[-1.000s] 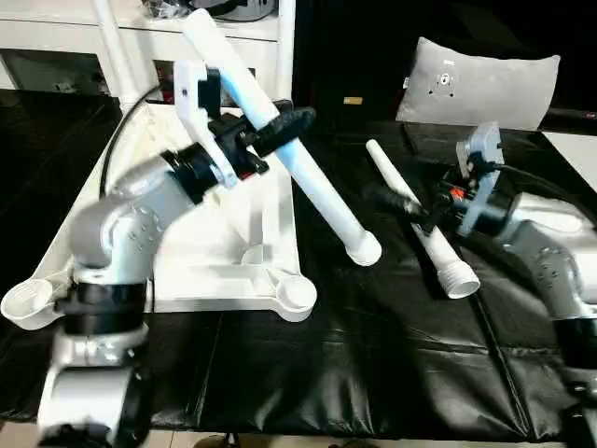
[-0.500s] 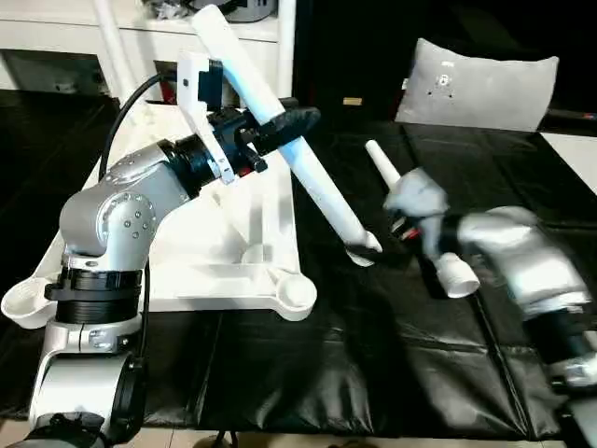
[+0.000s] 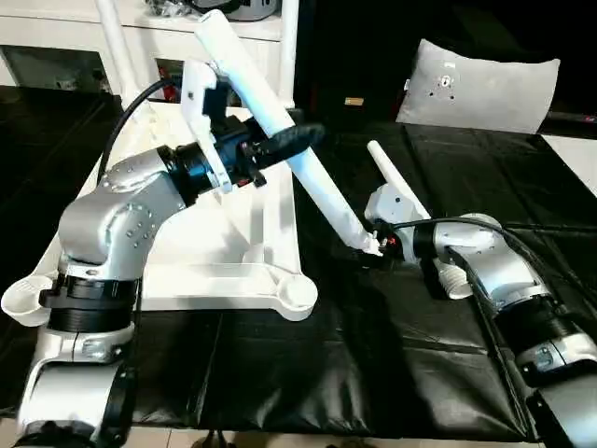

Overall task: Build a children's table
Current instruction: Pick table leg

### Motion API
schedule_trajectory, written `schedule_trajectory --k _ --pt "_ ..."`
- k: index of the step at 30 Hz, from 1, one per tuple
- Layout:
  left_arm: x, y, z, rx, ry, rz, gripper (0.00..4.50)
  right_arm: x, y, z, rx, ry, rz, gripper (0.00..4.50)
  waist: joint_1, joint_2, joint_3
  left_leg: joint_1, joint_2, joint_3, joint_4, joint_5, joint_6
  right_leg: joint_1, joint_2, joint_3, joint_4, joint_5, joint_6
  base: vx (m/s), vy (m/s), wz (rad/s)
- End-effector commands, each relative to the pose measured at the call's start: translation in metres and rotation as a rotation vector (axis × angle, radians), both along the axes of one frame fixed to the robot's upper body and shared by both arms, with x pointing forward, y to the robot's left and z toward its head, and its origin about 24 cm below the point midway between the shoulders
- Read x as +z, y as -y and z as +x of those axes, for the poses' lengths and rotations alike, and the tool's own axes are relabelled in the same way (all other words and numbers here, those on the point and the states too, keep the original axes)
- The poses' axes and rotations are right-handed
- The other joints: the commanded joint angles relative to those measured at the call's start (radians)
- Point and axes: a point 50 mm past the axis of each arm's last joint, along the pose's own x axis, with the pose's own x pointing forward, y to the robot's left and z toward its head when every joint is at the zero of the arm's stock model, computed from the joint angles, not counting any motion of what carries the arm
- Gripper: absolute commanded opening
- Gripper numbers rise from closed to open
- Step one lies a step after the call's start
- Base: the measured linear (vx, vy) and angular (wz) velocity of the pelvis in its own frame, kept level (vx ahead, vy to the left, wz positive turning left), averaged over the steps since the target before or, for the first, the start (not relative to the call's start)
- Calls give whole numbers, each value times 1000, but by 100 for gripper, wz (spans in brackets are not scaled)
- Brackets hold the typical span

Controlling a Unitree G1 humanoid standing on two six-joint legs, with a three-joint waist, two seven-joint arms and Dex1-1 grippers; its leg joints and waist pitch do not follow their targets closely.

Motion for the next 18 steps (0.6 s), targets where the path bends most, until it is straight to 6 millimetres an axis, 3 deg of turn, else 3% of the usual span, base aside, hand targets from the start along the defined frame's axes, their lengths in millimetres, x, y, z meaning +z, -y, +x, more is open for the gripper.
schedule_trajectory --k 1,6,9,12,16,18 --pt "-3 1 -2 16 34 61 180 -3 4 -1 1 -21 3 314 1 1 -73 6 22 12 -64 -101 26 60 -54 26 -58 -84 -244 0 0 0" --pt "-7 -1 -2 24 58 104 167 -5 4 -2 5 -29 11 260 1 -1 -71 9 22 12 -66 -144 15 57 -54 26 -65 -142 -237 0 0 0" --pt "-11 -2 -2 25 97 159 167 -5 4 -3 10 -36 23 260 -1 0 -69 8 23 11 -69 -165 5 56 -54 26 -68 -179 -223 0 0 0" --pt "-15 -3 -2 27 120 198 166 -5 3 -2 12 -38 34 228 -2 0 -69 8 23 10 -70 -174 0 54 -54 26 -70 -191 -217 0 0 0" --pt "-15 -3 -2 24 125 176 166 -5 3 -3 14 -42 41 197 -2 1 -69 9 23 10 -70 -183 -6 53 -53 26 -70 -200 -213 0 0 0" --pt "-10 -3 -3 17 114 78 166 -4 3 -3 17 -47 58 195 -3 0 -69 9 23 11 -70 -180 -6 53 -53 26 -69 -187 -219 0 0 0"
